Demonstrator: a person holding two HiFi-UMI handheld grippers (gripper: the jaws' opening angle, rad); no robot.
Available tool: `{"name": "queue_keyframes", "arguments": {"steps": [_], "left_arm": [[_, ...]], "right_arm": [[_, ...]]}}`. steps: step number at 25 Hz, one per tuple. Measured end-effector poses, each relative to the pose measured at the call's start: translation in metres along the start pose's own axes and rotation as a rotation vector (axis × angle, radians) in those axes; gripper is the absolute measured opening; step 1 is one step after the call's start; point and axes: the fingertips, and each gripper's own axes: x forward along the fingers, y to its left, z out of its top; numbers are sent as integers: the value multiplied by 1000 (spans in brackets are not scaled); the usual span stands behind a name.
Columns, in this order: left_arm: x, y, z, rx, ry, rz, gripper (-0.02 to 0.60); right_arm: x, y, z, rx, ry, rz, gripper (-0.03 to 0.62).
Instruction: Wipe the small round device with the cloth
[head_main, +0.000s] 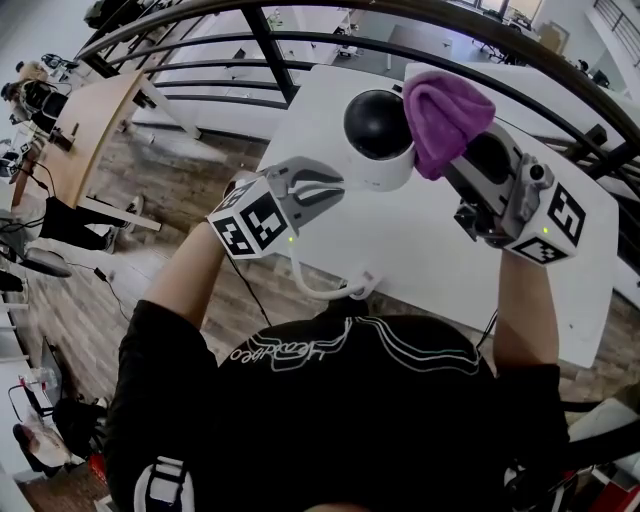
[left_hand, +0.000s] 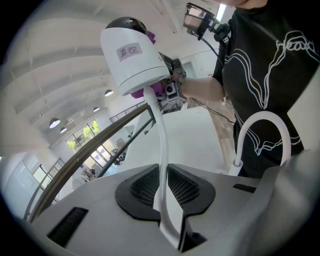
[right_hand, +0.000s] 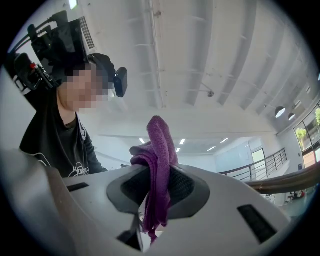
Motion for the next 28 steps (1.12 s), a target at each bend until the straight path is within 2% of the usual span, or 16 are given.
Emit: {"name": "queue_keyframes", "arguments": {"steps": [11,19,28], "left_arm": [[-2,-2,3,-2,8,14,58],[1,-2,1,-14,-3,25,58],[1,-6,-4,-30,-2,28,58]], "right_arm": [[-8,18,-4,-42,46,25,72],[-17,32,-23,-55,92,27,72],[-24,47,-54,-11,127,25,72]]}}
